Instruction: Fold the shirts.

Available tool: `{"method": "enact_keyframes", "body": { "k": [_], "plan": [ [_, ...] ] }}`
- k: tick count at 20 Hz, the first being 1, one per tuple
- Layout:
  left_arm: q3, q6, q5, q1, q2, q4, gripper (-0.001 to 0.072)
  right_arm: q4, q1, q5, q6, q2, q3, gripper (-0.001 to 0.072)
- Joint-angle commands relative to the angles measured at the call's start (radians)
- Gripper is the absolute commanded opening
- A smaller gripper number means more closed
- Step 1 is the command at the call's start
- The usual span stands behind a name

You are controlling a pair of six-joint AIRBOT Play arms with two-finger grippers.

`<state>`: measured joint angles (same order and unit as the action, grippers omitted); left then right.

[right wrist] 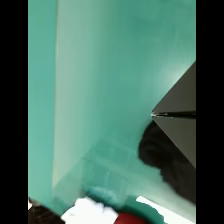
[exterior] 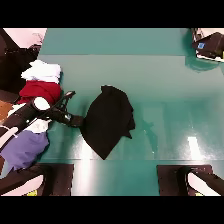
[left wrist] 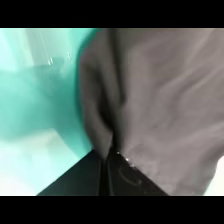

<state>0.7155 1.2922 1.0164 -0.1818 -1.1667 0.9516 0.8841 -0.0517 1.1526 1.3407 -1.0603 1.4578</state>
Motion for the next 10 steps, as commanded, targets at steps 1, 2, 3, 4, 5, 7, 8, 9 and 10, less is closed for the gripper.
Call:
{"method": "enact_keyframes", "body": {
  "k": [1,2,3,4,5,7,8,9,10],
  "plan": [
    [0.158,0.002,0.118,0.0,0.002,0.098,0.0025,0.069,-0.003,0.12,0.001,-0.021,-0.048,0.0013],
    [0.226,0.002,0.162,0.0,0.002,0.124,0.0025,0.068,-0.004,0.158,0.001,-0.034,-0.104,0.0014],
    [0.295,0.001,0.198,0.0,0.002,0.137,0.0025,0.068,-0.014,0.175,0.001,-0.055,-0.172,0.0024],
    [0.352,0.001,0.217,0.0,0.002,0.143,0.0025,0.065,-0.03,0.17,0.001,-0.082,-0.24,0.0178],
    [0.399,0.002,0.218,0.0,0.002,0.142,0.0025,0.047,-0.054,0.151,0.001,-0.121,-0.311,0.0461],
    [0.457,0.003,0.214,0.0,0.002,0.142,0.0025,-0.005,-0.12,0.09,-0.027,-0.219,-0.407,0.0492],
    [0.467,0.013,0.21,0.0,0.002,0.142,0.0025,-0.038,-0.157,0.053,-0.068,-0.269,-0.428,0.0458],
    [0.467,0.018,0.206,0.0,0.002,0.141,0.0025,-0.077,-0.197,0.008,-0.095,-0.323,-0.438,0.0448],
    [0.465,0.018,0.21,0.0,0.002,0.142,0.0026,-0.103,-0.23,-0.032,-0.105,-0.37,-0.434,0.0449]
  ]
}}
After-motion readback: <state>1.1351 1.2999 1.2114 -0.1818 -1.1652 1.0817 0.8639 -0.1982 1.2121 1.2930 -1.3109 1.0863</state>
